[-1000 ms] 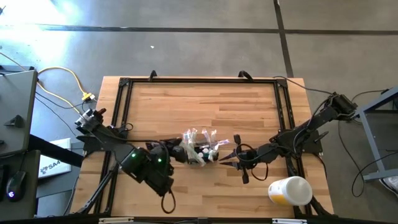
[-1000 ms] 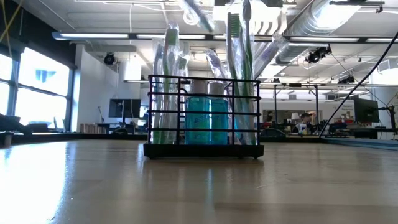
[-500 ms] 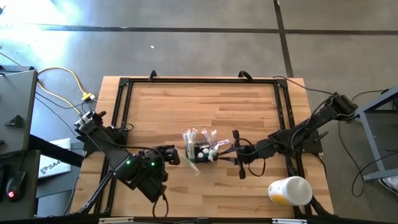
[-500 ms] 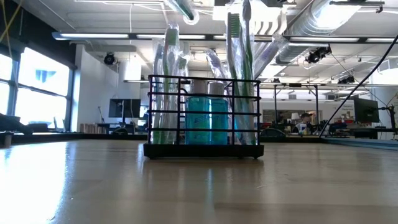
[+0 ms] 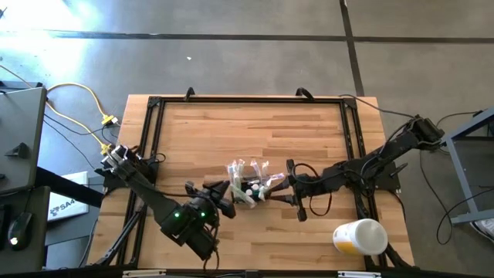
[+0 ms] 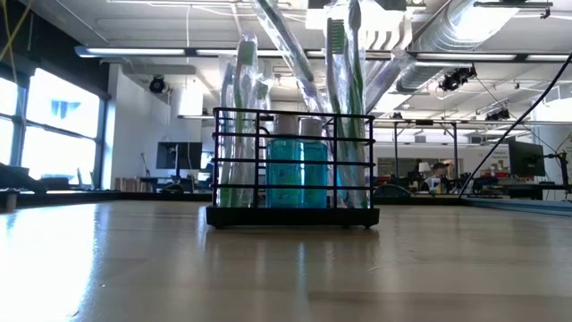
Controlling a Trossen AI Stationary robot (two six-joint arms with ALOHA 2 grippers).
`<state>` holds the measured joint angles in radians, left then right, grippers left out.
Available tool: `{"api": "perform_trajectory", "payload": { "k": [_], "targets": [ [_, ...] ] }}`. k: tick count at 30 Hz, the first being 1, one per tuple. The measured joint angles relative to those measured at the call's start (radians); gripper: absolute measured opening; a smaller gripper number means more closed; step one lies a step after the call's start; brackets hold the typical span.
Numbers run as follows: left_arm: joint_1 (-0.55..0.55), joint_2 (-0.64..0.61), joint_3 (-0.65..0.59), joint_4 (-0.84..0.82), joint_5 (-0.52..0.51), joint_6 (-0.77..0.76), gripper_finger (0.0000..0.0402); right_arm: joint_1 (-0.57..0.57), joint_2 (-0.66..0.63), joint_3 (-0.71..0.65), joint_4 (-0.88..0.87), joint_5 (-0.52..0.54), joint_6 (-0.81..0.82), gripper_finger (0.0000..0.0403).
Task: Pick & Place toothbrushing station
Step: Put the green toothbrush into the wire organizer
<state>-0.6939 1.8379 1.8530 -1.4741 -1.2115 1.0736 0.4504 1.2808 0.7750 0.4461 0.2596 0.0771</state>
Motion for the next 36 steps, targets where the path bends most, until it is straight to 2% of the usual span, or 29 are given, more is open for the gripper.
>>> {"api": "perform_trajectory", "payload": {
  "k": [5,9,13,21,32,36],
  "targets": [
    [-0.007,0.028,0.017,0.006,-0.002,0.004,0.0003,0.000,0.000,0.000,0.012,-0.005,0.010,0.0146],
    [-0.026,0.060,0.077,0.006,0.004,0.022,0.0004,-0.006,0.014,0.015,0.010,-0.024,0.059,0.0212],
    [-0.041,0.087,0.151,0.003,0.017,0.044,0.0004,-0.014,0.070,0.072,-0.047,-0.023,0.060,0.0248],
    [-0.025,0.093,0.183,0.011,0.013,0.074,0.0004,-0.021,0.197,0.226,-0.157,-0.024,0.055,0.0252],
    [-0.026,0.093,0.183,0.057,-0.002,0.104,0.0004,-0.043,0.274,0.255,-0.161,-0.034,0.117,0.0251],
    [-0.026,0.093,0.183,0.064,-0.004,0.105,0.0004,-0.053,0.282,0.255,-0.158,-0.086,0.140,0.0251]
  ]
}}
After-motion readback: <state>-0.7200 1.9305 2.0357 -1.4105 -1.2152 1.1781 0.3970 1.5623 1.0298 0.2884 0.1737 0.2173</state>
